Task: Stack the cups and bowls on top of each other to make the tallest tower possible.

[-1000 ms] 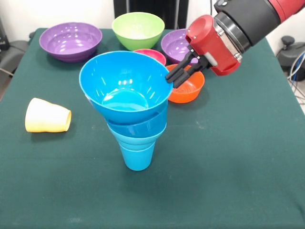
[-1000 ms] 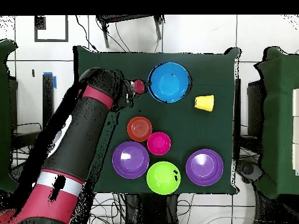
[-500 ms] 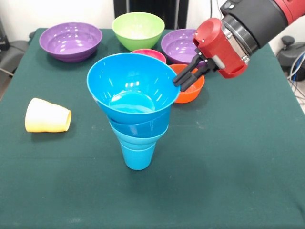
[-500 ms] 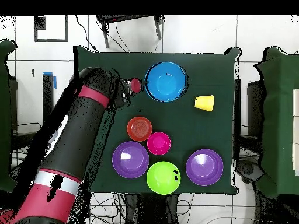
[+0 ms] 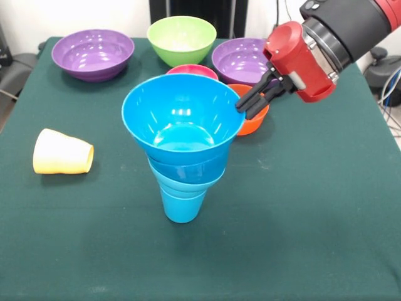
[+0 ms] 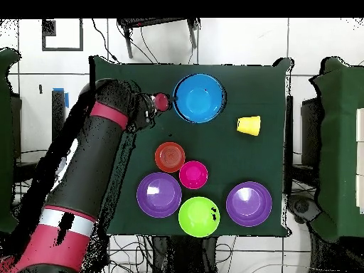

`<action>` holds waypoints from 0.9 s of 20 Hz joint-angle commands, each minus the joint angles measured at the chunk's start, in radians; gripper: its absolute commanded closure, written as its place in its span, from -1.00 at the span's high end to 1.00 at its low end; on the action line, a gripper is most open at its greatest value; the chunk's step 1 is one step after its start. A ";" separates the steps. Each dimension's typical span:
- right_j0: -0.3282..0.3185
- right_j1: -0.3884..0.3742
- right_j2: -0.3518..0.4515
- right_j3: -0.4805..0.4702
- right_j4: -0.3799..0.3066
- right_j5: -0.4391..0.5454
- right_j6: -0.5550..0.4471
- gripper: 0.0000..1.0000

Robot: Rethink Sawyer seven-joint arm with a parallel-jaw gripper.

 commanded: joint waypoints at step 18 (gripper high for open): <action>-0.030 -0.037 0.132 0.025 0.018 0.009 0.016 -1.00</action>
